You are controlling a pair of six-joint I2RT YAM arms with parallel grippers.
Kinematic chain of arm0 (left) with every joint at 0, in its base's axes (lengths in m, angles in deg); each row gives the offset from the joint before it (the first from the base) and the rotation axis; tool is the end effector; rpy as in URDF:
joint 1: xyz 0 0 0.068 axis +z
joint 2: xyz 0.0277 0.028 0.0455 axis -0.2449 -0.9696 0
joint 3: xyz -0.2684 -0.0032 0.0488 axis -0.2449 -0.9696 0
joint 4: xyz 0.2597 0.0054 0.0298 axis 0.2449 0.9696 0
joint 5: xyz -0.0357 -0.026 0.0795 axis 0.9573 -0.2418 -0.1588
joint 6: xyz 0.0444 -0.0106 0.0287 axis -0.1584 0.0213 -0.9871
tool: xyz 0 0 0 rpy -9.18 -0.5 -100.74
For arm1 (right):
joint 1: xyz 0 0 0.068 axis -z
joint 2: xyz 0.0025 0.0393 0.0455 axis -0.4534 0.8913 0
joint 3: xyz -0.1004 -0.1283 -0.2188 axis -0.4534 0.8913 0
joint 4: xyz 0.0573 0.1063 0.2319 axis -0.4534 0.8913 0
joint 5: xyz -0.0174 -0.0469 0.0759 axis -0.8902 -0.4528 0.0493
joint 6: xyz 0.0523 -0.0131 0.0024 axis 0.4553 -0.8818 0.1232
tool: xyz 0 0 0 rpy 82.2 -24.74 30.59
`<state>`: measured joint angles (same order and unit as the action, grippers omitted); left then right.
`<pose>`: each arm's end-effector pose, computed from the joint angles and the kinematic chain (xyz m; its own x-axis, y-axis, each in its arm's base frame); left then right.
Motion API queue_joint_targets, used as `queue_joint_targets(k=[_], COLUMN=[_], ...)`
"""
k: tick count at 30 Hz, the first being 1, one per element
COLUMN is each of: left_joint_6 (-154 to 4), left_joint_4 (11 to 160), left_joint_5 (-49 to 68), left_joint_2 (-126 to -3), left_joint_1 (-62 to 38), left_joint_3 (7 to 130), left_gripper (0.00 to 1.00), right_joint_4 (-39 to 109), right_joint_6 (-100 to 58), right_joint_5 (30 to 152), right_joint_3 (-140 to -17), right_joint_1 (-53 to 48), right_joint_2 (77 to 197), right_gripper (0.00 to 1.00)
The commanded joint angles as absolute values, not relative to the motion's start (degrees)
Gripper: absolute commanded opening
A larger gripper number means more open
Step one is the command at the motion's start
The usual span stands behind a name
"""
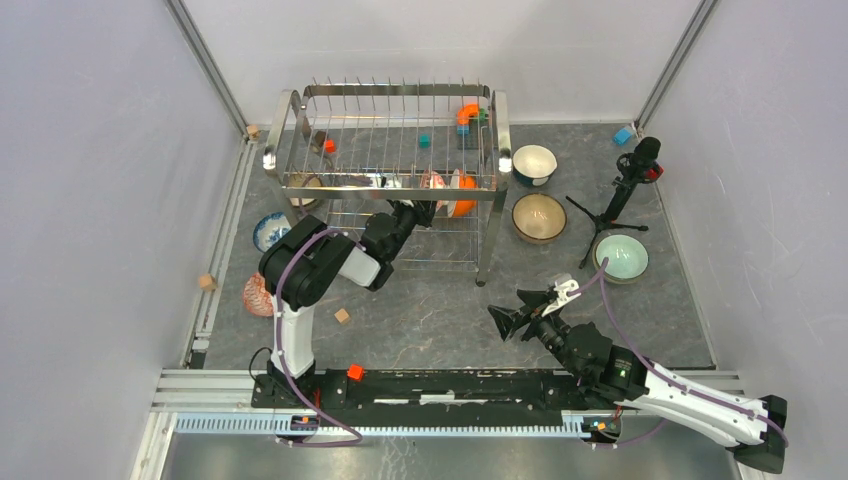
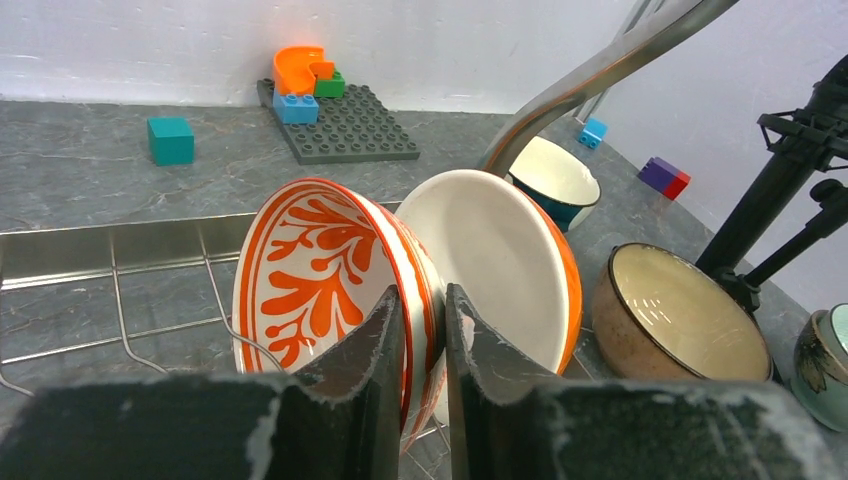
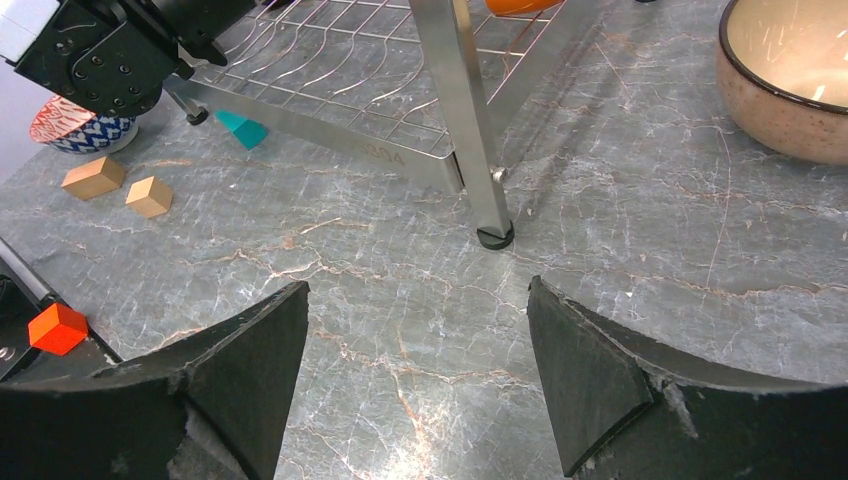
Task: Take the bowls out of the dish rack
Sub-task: Pick up the bowl from the dish rack.
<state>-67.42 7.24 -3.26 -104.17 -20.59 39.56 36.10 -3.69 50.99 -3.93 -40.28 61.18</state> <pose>0.3081 -0.2107 0.1568 -0.0461 -0.3686 -0.9285 0.5219 0.7836 -0.3370 0.0598 0.0937 0.1681 -0.2745 0.2415 -0.9308 -0.5119 0.7827 0.3540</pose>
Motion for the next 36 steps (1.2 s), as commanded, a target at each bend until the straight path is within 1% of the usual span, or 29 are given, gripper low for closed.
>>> queue_joint_targets(k=[1, 3, 4, 11, 16, 24, 36], left_joint_6=[-65.34, -65.49, -65.58, -64.55, -62.53, -55.49, -54.76], left_joint_4=[1.13, -0.04, -0.67, -1.33, -1.34, -1.32, -1.29], left_joint_5=[-1.99, -2.15, -2.20, -0.33, 0.50, -0.15, -1.70], left_joint_2=[-104.13, -102.74, -102.02, -96.18, -94.19, -94.31, -89.01], left_joint_1=[-20.86, -20.82, -20.88, -20.81, -20.89, -20.90, -20.91], left_joint_3=[37.66, 36.82, 36.46, 35.15, 35.61, 34.20, 29.86], left_gripper=[0.08, 0.03, 0.02, 0.02, 0.02, 0.02, 0.02], right_joint_4=[35.77, 35.58, 35.49, 34.77, 34.50, 26.33, 14.99], right_joint_6=[-4.31, -4.22, -4.24, -4.15, -3.93, -6.61, -10.97], right_joint_5=[49.86, 49.86, 49.79, 49.69, 49.25, 48.62, 48.14], right_joint_3=[-1.54, -1.58, -1.61, -1.42, -0.89, -0.75, -4.63], right_joint_1=[-40.32, -40.33, -40.36, -40.36, -40.31, -40.32, -40.35], right_joint_2=[60.65, 60.84, 60.89, 61.31, 61.83, 63.83, 74.67], right_gripper=[0.86, 0.86, 0.86, 0.86, 0.86, 0.90, 0.93])
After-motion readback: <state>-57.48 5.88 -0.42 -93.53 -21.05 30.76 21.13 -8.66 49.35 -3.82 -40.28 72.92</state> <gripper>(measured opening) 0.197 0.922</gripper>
